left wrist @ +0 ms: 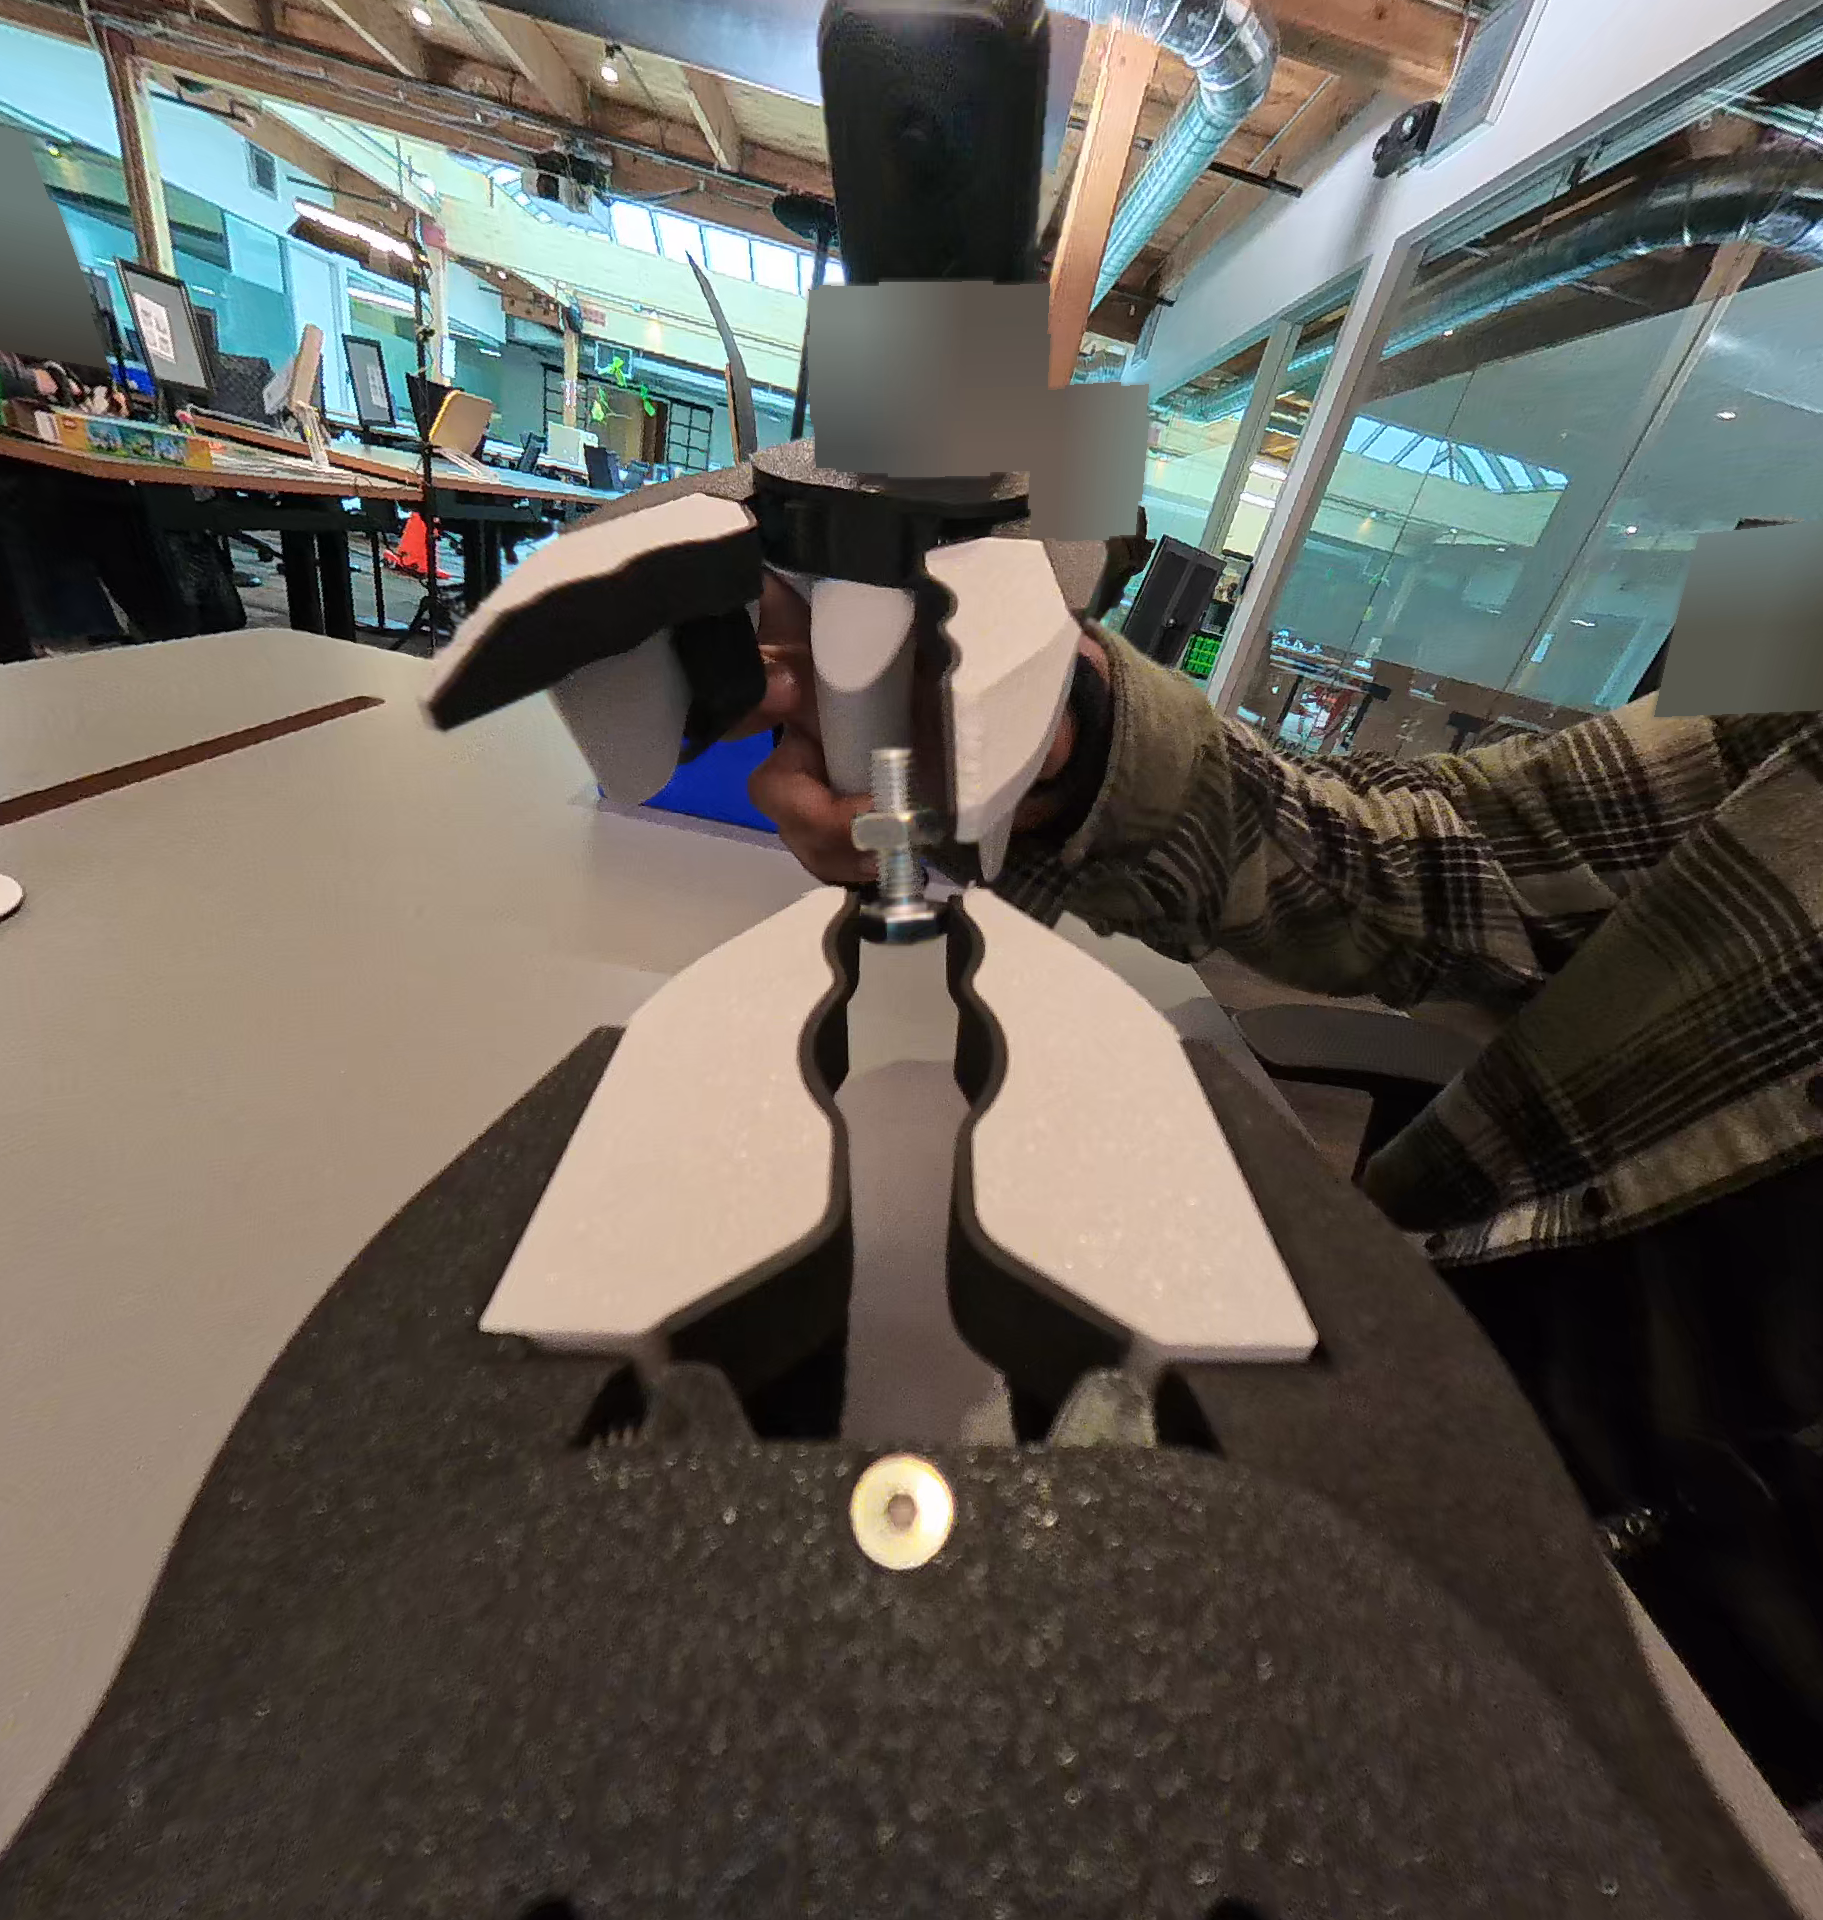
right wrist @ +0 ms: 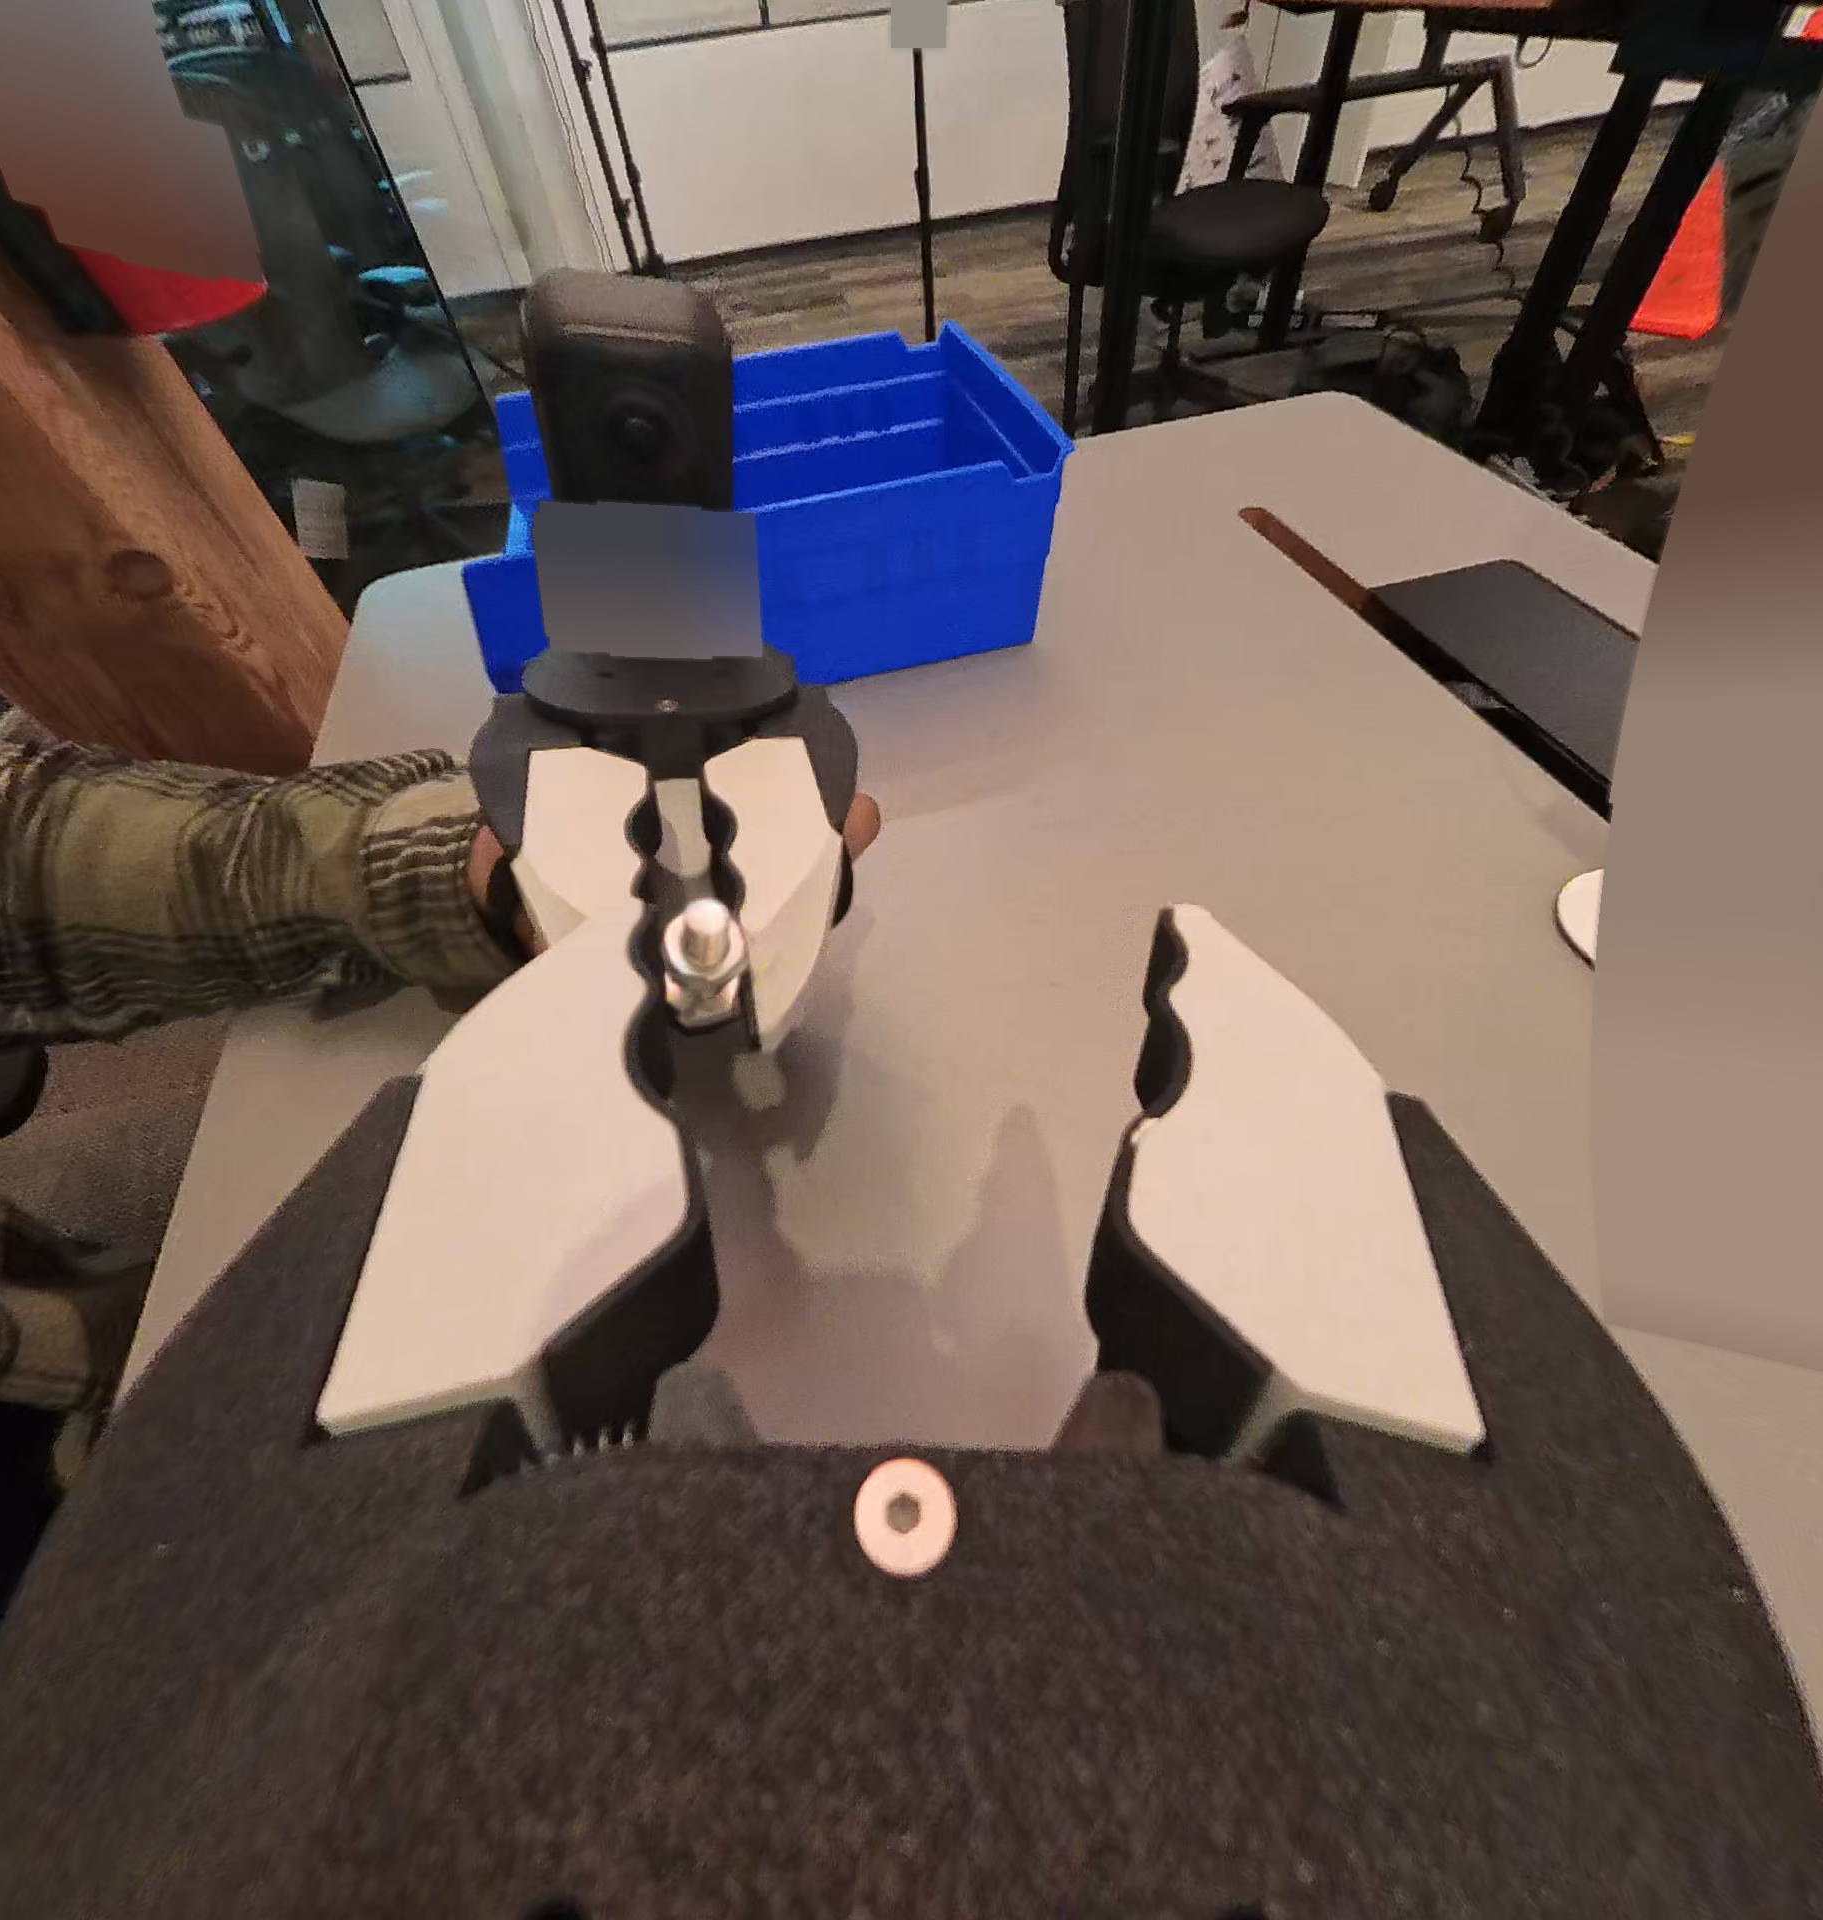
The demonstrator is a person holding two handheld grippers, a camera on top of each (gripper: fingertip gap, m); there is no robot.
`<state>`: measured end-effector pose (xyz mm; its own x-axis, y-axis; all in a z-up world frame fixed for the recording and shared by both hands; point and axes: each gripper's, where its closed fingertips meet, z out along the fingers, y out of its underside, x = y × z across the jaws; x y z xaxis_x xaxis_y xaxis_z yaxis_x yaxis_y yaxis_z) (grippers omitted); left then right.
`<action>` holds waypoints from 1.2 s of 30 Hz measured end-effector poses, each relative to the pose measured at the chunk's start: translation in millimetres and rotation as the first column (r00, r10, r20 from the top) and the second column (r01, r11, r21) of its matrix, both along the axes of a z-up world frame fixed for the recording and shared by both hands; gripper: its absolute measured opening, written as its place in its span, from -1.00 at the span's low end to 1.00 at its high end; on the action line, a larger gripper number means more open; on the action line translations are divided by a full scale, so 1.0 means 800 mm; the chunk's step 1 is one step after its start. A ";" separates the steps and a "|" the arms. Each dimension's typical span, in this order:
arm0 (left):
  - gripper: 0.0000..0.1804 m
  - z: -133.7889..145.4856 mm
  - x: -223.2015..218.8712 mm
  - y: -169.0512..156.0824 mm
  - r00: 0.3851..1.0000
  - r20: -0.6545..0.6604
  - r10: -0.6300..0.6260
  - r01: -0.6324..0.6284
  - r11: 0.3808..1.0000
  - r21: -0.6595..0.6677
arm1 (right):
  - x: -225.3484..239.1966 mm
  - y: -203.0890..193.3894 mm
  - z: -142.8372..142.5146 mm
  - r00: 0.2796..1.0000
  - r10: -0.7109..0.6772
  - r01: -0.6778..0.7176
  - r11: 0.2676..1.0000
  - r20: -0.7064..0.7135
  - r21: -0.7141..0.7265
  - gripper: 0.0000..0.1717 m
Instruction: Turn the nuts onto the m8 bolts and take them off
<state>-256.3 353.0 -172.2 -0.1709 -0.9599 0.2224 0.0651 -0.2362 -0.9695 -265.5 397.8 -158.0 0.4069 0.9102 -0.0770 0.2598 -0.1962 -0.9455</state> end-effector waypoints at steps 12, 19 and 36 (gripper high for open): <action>-0.83 0.021 -0.012 0.002 0.992 0.125 -0.017 0.024 0.998 -0.052 | -0.003 -0.005 0.012 0.996 0.033 -0.033 0.999 -0.080 0.001 -0.04; -0.83 0.035 -0.018 -0.001 0.978 0.208 -0.030 0.045 0.997 -0.068 | 0.000 -0.006 0.035 0.981 0.058 -0.059 0.998 -0.188 0.000 -0.11; -0.83 0.059 -0.036 -0.005 0.941 0.337 -0.038 0.063 0.996 -0.063 | -0.027 -0.002 0.046 0.983 0.093 -0.085 0.995 -0.156 0.058 -0.02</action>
